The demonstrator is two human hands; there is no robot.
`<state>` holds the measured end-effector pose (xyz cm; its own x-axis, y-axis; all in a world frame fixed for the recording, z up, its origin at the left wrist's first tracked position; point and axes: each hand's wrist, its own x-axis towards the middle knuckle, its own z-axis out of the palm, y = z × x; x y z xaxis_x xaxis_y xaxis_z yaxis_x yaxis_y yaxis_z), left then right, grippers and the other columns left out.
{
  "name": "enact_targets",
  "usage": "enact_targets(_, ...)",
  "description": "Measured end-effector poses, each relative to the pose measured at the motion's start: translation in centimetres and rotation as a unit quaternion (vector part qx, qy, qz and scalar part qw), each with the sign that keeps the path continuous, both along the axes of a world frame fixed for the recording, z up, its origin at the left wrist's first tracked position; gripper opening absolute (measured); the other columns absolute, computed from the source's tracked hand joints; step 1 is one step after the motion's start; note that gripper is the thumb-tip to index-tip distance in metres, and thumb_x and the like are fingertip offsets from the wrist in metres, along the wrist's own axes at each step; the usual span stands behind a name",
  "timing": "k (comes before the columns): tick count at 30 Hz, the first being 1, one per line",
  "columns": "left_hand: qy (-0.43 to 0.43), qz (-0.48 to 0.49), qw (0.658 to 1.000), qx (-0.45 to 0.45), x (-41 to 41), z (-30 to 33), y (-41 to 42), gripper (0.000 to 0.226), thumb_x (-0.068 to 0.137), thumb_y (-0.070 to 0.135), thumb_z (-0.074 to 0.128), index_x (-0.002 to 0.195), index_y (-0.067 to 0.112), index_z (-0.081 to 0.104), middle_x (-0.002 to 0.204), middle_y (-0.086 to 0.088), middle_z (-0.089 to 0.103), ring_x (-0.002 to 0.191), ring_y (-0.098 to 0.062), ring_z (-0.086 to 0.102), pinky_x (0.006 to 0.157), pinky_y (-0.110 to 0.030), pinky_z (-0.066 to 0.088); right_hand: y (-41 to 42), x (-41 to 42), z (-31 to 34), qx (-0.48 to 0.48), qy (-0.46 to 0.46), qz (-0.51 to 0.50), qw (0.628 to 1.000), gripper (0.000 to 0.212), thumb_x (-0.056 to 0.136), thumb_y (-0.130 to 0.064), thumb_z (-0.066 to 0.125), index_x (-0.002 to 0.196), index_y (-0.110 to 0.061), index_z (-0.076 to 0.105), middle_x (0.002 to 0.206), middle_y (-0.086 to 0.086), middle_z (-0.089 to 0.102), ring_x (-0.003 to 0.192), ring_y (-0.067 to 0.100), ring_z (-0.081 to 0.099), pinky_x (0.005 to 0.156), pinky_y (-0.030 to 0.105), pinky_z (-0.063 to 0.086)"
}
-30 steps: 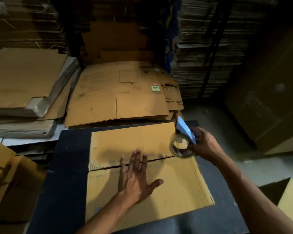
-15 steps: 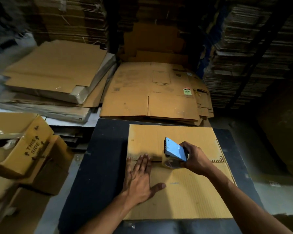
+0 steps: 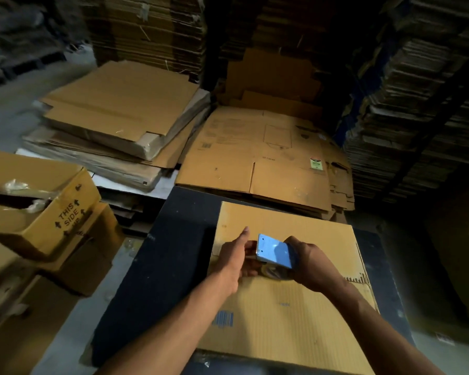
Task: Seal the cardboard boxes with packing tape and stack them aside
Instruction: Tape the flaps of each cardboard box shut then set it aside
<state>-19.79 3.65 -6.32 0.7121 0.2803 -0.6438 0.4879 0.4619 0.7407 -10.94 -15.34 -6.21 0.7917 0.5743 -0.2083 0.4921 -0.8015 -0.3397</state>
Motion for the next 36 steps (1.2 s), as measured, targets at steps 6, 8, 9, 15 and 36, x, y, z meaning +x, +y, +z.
enact_targets(6,0.008,-0.019,0.998,0.056,-0.9,-1.2,1.6,0.042,0.095,0.058,0.063,0.106,0.019,0.075,0.1,-0.009,0.079,0.093,-0.026,0.076,0.071,-0.036,0.063,2.7,-0.7,0.2,-0.076,-0.077,0.058,0.992,0.061,0.091,-0.04,0.073,0.141,-0.029,0.039,0.125,-0.004,0.06,0.109,0.016,0.061,0.086,0.033,0.058)
enact_targets(8,0.011,-0.013,1.0,0.012,-1.1,-1.4,2.2,0.04,0.095,0.055,0.065,0.106,0.018,0.076,0.097,-0.008,0.08,0.091,-0.027,0.076,0.076,-0.039,0.061,3.0,-0.7,0.0,-0.078,-0.088,0.068,0.991,0.062,0.089,-0.044,0.074,0.14,-0.03,0.039,0.123,-0.005,0.061,0.108,0.015,0.061,0.085,0.033,0.058)
enact_targets(9,0.008,-0.005,1.0,-0.019,-1.2,-1.5,2.4,0.04,0.095,0.052,0.066,0.106,0.016,0.077,0.094,-0.008,0.08,0.087,-0.026,0.075,0.072,-0.037,0.059,3.0,-0.5,-0.2,-0.076,-0.085,0.073,0.991,0.063,0.089,-0.046,0.074,0.139,-0.031,0.04,0.123,-0.006,0.061,0.108,0.014,0.061,0.085,0.031,0.057)
enact_targets(15,0.022,0.051,0.994,-0.091,-0.7,-2.9,1.5,0.03,0.094,0.039,0.073,0.102,0.011,0.078,0.087,-0.011,0.079,0.083,-0.027,0.074,0.064,-0.034,0.058,1.5,-0.2,-0.3,-0.019,-0.026,0.076,0.997,0.062,0.088,-0.05,0.075,0.138,-0.031,0.044,0.125,-0.01,0.059,0.113,0.009,0.06,0.09,0.025,0.053)
enact_targets(36,0.037,0.099,0.98,0.167,-0.8,-7.9,11.0,0.019,0.093,0.012,0.075,0.075,0.006,0.077,0.063,-0.006,0.072,0.059,-0.019,0.066,0.062,-0.035,0.059,7.8,0.3,3.1,-0.229,-0.068,0.158,0.958,0.069,0.088,-0.073,0.058,0.139,-0.031,0.039,0.121,-0.004,0.062,0.115,0.019,0.051,0.088,0.039,0.054)
